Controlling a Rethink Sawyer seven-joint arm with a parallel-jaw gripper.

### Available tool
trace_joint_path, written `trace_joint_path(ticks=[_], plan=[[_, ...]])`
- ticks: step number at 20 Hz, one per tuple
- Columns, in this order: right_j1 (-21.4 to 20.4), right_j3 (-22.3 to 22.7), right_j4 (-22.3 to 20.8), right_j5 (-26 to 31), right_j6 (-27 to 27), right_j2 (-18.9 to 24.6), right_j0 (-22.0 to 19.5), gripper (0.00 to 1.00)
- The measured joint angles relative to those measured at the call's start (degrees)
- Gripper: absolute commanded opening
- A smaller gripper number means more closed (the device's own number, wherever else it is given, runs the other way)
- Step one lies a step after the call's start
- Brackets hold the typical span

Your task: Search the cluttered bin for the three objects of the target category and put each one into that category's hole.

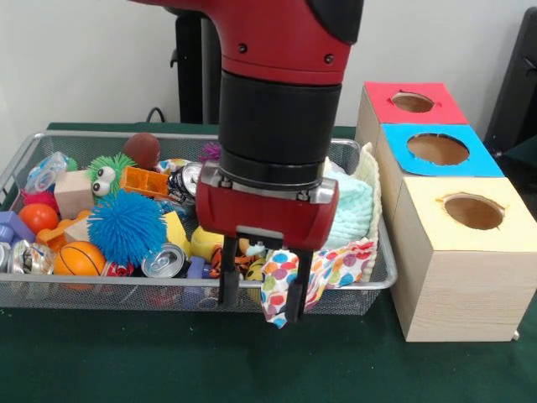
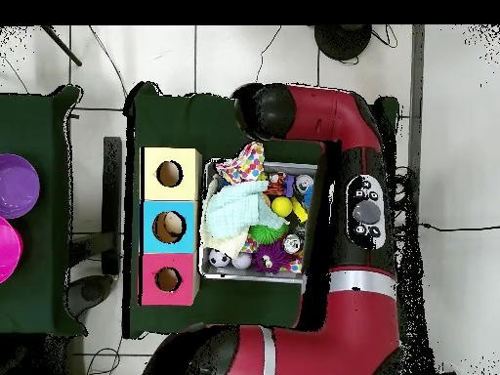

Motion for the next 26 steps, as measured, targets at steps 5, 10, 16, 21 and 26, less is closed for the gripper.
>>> trace_joint_path(ticks=[5,10,16,21,26], plan=[[-0.2,0.0,0.0,0.0,0.0,-0.8,0.2,1.0],[-0.6,0.0,0.0,0.0,0.0,-1.1,0.2,1.0],[-1.4,0.6,0.0,0.0,0.0,-1.5,-0.1,1.0],[-2.3,3.0,0.0,0.0,0.0,-1.5,-1.0,1.0],[-2.4,5.4,0.0,0.0,0.0,-1.5,-1.8,1.0]])
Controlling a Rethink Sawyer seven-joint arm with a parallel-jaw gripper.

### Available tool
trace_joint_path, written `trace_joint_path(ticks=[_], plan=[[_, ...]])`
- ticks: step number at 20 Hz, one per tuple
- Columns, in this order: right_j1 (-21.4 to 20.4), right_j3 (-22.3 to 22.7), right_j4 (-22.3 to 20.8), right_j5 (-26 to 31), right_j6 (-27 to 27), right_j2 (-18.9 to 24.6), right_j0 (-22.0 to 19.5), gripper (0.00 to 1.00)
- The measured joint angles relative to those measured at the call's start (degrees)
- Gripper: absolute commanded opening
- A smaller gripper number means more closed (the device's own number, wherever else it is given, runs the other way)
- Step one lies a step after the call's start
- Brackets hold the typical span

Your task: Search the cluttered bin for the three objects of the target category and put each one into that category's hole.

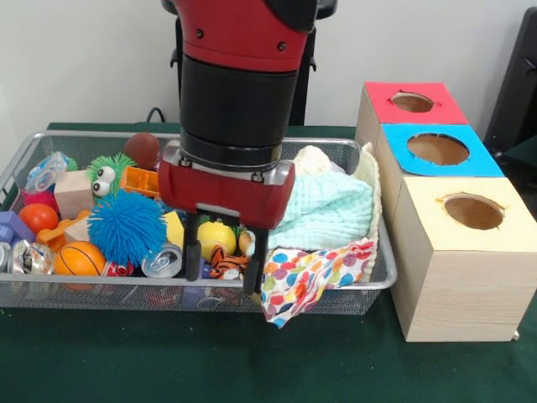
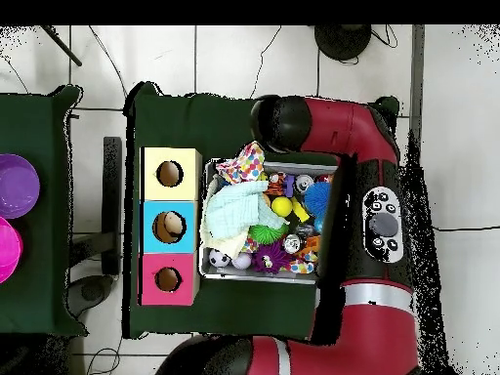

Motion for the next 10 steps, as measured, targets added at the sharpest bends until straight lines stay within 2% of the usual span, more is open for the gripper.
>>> trace_joint_path(ticks=[10], plan=[[0.0,4.5,-0.1,-0.1,0.0,0.1,-1.4,1.0]])
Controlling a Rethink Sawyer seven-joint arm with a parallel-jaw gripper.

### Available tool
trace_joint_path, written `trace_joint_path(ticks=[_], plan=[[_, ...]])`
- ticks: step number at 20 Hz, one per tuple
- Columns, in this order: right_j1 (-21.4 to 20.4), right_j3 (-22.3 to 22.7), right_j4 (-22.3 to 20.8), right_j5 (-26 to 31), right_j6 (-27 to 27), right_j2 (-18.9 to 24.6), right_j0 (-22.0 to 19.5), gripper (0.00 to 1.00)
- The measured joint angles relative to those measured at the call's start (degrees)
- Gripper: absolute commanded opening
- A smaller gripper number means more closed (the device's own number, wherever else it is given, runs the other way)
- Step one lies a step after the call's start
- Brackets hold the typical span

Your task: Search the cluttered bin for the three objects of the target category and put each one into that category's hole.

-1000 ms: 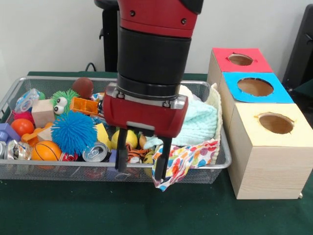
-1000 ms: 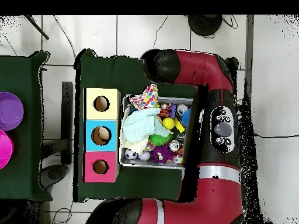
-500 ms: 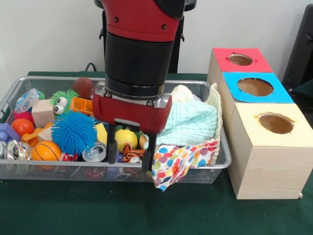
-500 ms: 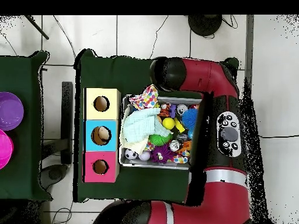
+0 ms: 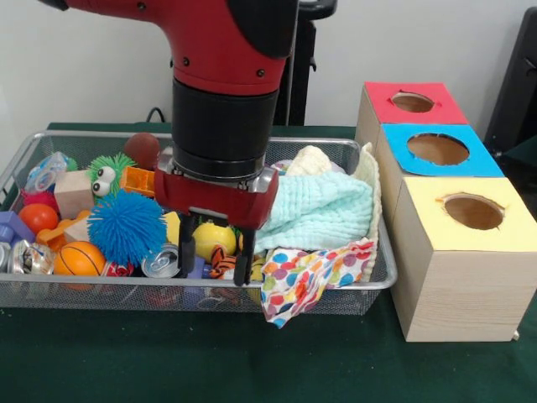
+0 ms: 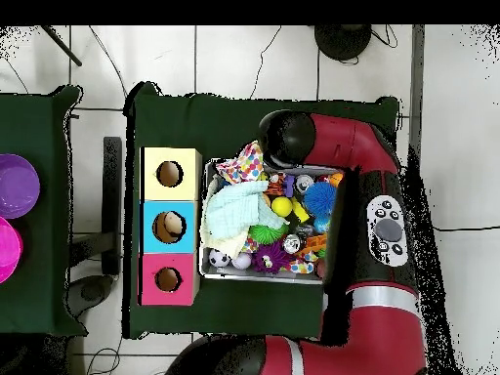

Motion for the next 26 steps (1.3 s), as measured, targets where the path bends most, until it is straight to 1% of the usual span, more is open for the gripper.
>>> trace_joint_path(ticks=[9,18,26], plan=[[0.0,2.3,0.0,0.0,0.0,0.5,-1.1,1.0],[0.2,2.3,0.0,0.0,0.0,1.9,-2.9,1.0],[0.2,2.3,0.0,0.1,0.0,2.6,-3.6,1.0]])
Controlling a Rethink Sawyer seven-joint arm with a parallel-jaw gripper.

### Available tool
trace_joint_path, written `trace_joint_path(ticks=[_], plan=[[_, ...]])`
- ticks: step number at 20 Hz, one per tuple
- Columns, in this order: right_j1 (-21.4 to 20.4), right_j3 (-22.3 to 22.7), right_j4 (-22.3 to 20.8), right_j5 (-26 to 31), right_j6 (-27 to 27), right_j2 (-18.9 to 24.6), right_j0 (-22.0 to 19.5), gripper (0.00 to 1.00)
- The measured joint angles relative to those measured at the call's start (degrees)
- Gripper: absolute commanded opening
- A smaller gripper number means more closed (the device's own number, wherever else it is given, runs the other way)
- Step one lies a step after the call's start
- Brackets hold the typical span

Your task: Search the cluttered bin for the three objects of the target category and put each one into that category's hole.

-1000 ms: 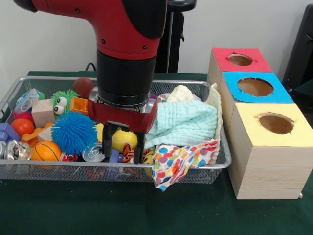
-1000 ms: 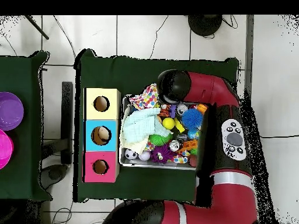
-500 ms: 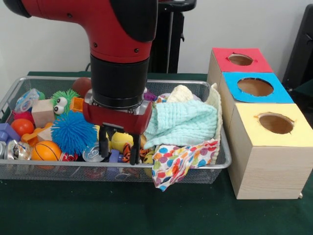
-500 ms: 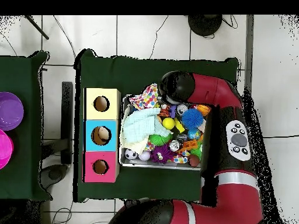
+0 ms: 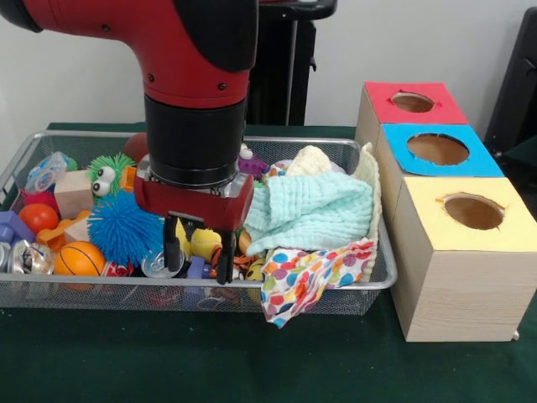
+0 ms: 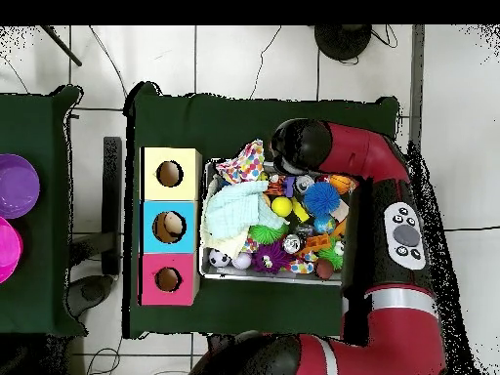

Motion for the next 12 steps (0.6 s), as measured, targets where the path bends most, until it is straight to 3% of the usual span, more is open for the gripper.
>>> trace_joint_path(ticks=[12], plan=[[-0.5,2.7,0.0,0.0,0.0,1.6,-1.1,1.0]])
